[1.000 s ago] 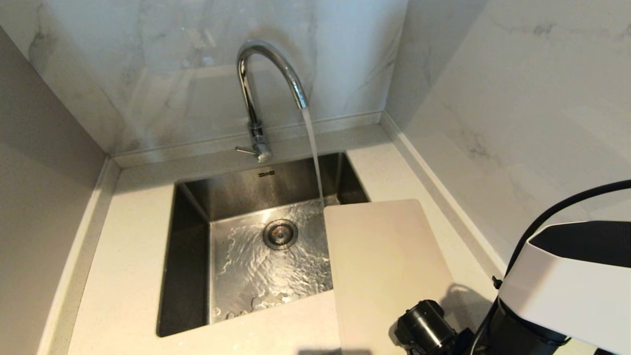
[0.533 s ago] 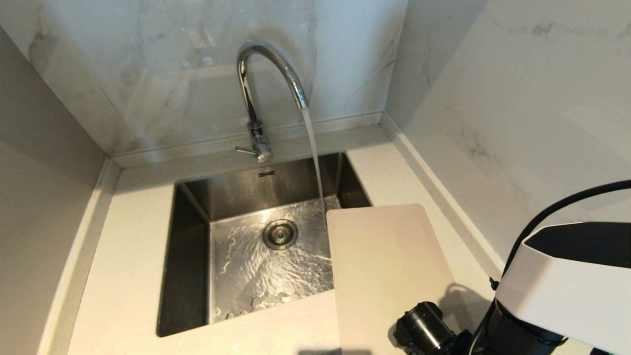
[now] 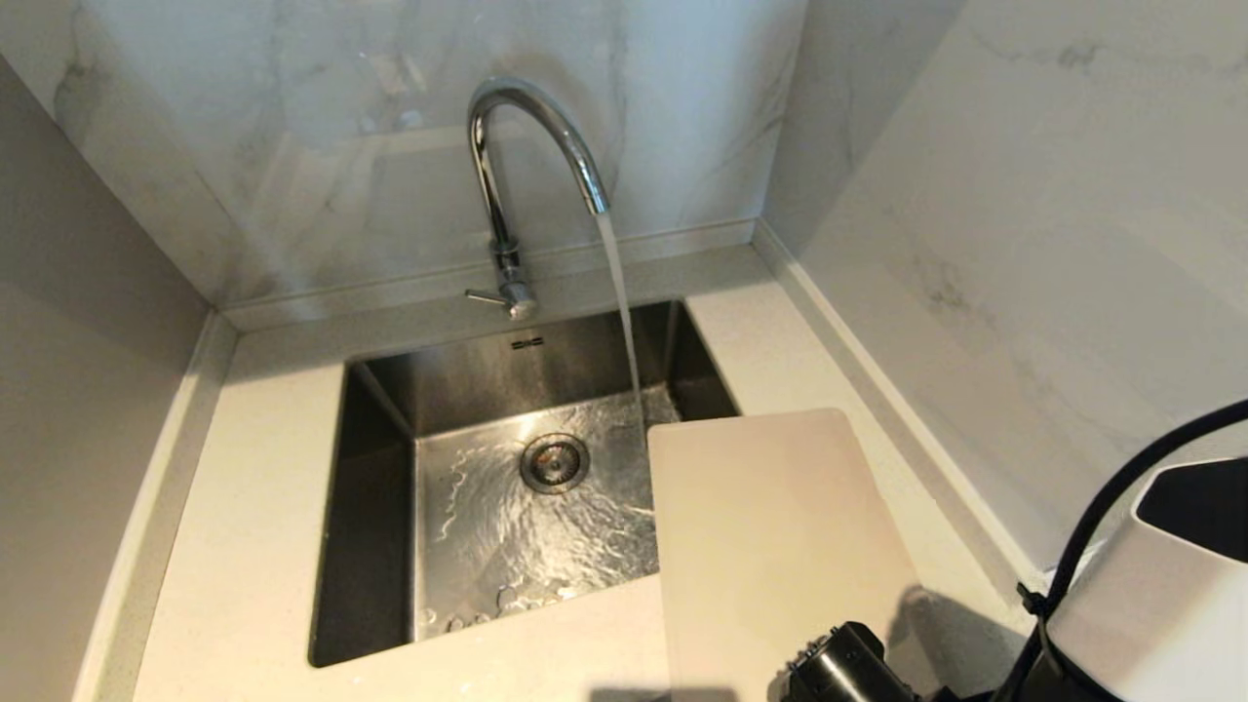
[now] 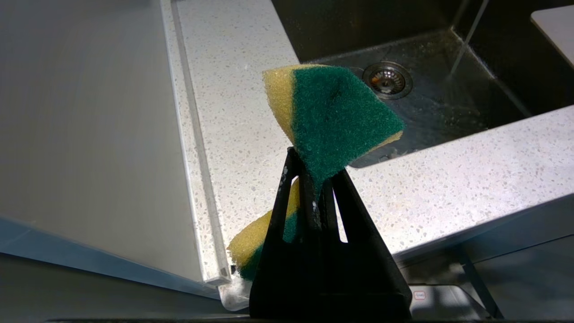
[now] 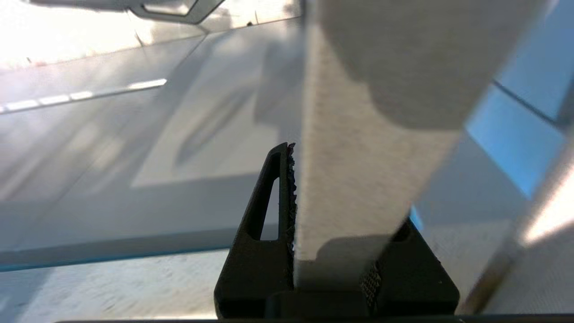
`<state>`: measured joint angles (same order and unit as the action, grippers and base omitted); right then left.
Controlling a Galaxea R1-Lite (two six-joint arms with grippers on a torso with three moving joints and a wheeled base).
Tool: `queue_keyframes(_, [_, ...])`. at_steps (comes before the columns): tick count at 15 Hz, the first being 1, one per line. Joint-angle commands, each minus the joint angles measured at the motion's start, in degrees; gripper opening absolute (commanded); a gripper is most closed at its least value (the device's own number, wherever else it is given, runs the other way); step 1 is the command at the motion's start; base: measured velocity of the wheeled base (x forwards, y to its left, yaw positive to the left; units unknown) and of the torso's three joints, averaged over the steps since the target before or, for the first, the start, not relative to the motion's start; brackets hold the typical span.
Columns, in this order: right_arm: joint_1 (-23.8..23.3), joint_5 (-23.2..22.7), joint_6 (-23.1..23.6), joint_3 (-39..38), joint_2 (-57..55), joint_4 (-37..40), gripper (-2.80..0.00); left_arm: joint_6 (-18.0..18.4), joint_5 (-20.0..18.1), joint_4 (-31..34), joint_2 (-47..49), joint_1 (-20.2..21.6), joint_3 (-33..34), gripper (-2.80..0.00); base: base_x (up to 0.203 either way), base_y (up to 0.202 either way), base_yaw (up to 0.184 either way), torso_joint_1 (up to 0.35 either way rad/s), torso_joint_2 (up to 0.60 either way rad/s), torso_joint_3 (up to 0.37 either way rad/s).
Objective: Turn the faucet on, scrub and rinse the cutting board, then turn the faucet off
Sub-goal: Pick up the cutting board
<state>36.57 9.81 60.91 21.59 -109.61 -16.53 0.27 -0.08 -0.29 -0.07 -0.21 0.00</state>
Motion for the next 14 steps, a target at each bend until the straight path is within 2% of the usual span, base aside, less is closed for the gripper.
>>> queue_keyframes(1, [0.66,0.19,-0.85,-0.82,4.91,-0.18,-2.8,-0.09,0.0,0.03,-0.01,0.03,0.09,-2.8,0.0,0.0,0.0,0.0,0.0,0.0])
queue_keyframes(4, [0.68,0.69,-2.98,-1.53,8.55,-0.33,-2.8,-0.21,0.0,0.03,-0.01,0.03,0.09,-2.8,0.0,0.0,0.0,0.0,0.0,0.0])
queue_keyframes(9, [0.61,2.06,-2.39,-1.44,12.78,-0.43,-2.8,-0.27,0.0,0.03,-0.01,0.03,0.09,-2.8,0.0,0.0,0.0,0.0,0.0,0.0])
queue_keyframes(11, [0.14,3.45,0.82,-1.31,15.03,-0.27,-2.8,-0.27,0.0,0.03,-0.01,0.03,0.09,-2.8,0.0,0.0,0.0,0.0,0.0,0.0])
queue_keyframes(14, [-2.94,3.7,9.72,-0.69,18.33,0.64,-2.8,-0.27,0.0,0.03,-0.01,0.03,0.09,-2.8,0.0,0.0,0.0,0.0,0.0,0.0])
